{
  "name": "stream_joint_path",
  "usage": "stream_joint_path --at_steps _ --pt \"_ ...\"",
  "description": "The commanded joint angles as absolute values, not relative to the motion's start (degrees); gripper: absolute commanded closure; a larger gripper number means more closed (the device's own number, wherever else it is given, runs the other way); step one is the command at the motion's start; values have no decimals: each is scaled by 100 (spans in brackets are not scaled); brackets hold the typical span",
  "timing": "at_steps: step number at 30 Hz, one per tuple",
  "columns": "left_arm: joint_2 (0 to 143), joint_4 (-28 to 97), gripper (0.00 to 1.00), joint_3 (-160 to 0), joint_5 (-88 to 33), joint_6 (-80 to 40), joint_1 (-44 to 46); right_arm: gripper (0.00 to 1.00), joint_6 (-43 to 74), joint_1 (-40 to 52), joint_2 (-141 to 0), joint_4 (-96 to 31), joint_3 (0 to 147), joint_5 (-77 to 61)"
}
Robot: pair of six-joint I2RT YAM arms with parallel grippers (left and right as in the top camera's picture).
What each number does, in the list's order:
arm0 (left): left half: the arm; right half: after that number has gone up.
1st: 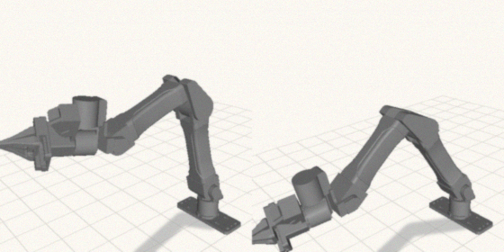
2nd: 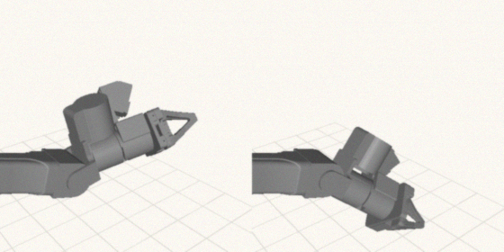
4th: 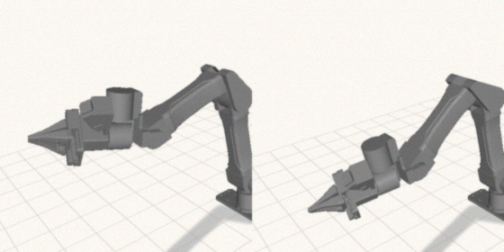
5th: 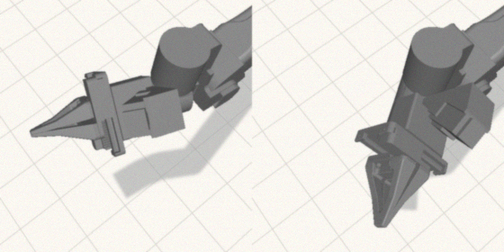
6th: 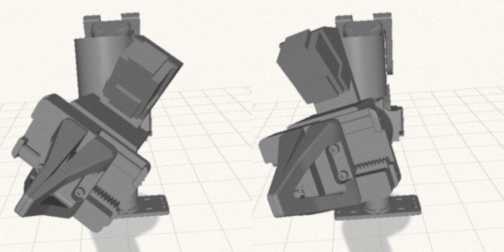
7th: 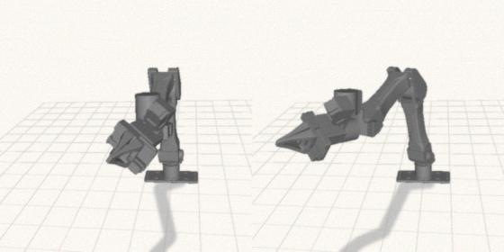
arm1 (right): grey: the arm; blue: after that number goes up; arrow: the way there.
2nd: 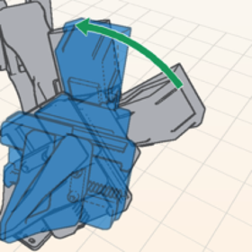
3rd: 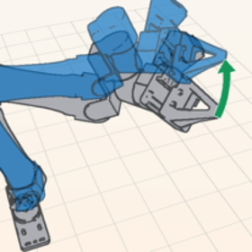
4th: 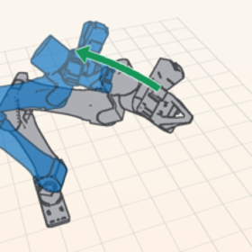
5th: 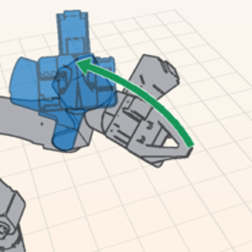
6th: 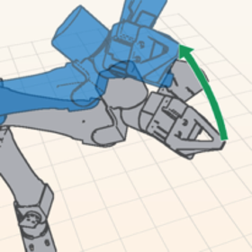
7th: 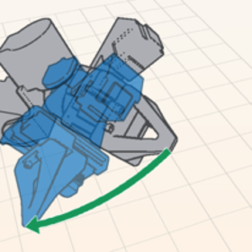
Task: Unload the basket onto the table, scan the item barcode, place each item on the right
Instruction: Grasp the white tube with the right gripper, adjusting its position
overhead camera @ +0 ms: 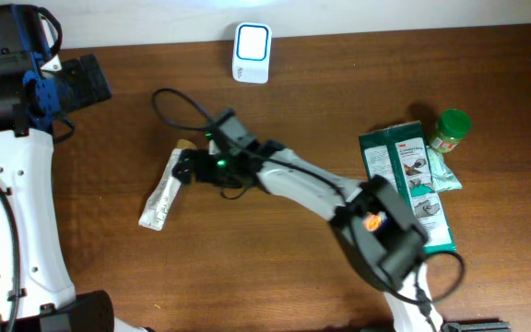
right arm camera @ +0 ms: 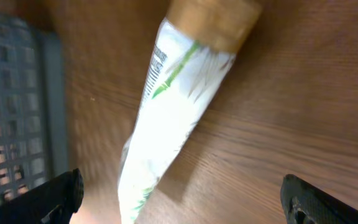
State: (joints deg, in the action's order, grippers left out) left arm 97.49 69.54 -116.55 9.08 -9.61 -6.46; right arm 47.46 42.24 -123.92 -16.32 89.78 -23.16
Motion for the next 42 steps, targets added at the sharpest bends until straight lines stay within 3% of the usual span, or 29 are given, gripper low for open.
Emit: stream_joint_path --at_steps 1,7,8,9,10,11,12,17,20,27,33,40,41,42 --pt "9684 7004 1 -11727 947 -934 -803 2 4866 4543 -12919 -1916 9939 -2005" --pt "9684 7150 1 -11727 937 -934 -843 1 4851 4799 -13327 -1855 10180 -1404" --pt "9684 7153 1 -11727 917 -934 -843 8 4853 4799 -13375 -1802 10180 -1409" --pt "9684 7146 1 -11727 891 -934 -843 28 4851 4801 -13415 -1793 10180 -1409" --pt "9684 7146 1 -11727 882 -934 -843 63 4849 4799 -13450 -1804 10180 -1413" --pt "9684 7148 1 -11727 882 -934 -843 79 4847 4799 -13487 -1824 10180 -1409" --pt "9684 7148 1 -11727 882 -934 -843 82 4849 4801 -13522 -1841 10180 -1431" --pt "9684 7148 1 -11727 882 -934 -843 83 4397 4799 -13546 -2198 10180 -1433" --pt "9684 7153 1 -11727 882 -934 -843 96 3645 4775 -13544 -2528 10180 -1509" --pt "9684 7185 1 -11727 781 -934 -843 96 2014 4158 -13408 -3664 10193 -3304" --pt "9723 7271 1 -11714 -384 -932 -836 96 976 3573 -12892 -5686 10193 -2738" --pt "10182 7295 1 -11327 -661 -932 -360 96 947 3430 -12895 -6154 10178 -2462" --pt "10276 7295 1 -11327 -642 -932 -316 91 947 3487 -12895 -6125 10169 -2462" --pt "10363 7293 1 -11327 -644 -932 -301 76 947 3535 -12895 -6104 10156 -2462"
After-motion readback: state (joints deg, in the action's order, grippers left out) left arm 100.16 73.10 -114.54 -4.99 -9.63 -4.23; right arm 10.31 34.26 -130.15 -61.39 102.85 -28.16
